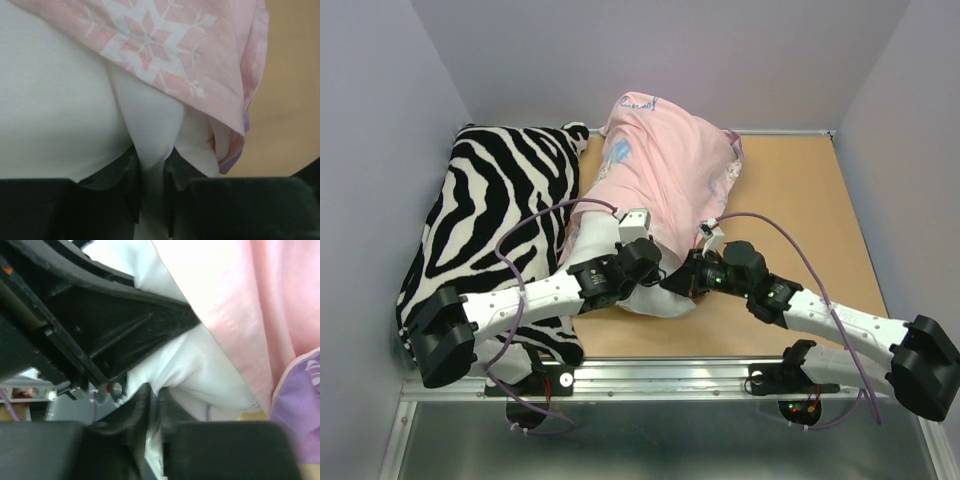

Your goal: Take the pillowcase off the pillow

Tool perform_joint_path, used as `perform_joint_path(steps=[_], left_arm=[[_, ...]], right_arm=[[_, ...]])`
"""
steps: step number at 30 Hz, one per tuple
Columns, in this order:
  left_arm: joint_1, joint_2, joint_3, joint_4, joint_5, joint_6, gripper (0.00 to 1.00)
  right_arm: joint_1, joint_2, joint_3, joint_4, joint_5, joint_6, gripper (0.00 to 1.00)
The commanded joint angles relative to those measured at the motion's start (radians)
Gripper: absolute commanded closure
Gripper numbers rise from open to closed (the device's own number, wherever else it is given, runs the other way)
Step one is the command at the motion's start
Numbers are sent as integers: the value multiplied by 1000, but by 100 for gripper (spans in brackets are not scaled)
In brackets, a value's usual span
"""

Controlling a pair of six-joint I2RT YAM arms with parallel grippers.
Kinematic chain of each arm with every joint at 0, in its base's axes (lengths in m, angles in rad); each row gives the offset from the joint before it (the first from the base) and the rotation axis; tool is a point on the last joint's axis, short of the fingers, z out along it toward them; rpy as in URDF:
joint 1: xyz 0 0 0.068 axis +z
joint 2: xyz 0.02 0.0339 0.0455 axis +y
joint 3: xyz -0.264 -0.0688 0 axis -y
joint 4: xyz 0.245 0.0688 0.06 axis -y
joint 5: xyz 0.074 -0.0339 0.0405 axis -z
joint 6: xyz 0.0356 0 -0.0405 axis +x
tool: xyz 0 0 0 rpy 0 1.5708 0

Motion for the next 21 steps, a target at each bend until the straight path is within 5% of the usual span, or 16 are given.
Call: perform_joint_path(steps=[1, 4, 10, 13, 21], left_arm=[[38, 29, -66, 35, 75, 18, 100], [46, -18, -101, 30, 78, 10, 100], [46, -144, -138, -26, 90, -4, 100], [46, -195, -136, -56, 107, -1, 100], [46, -276, -115, -108, 116, 15, 100]], right_arm=[[41, -56, 83, -109, 67, -97, 60], [42, -117, 145, -220, 177, -147, 32], [39, -223, 275, -490, 557, -155, 7], [10, -146, 364, -563, 678, -137, 5], [-219, 13, 370, -491, 484, -28, 4]])
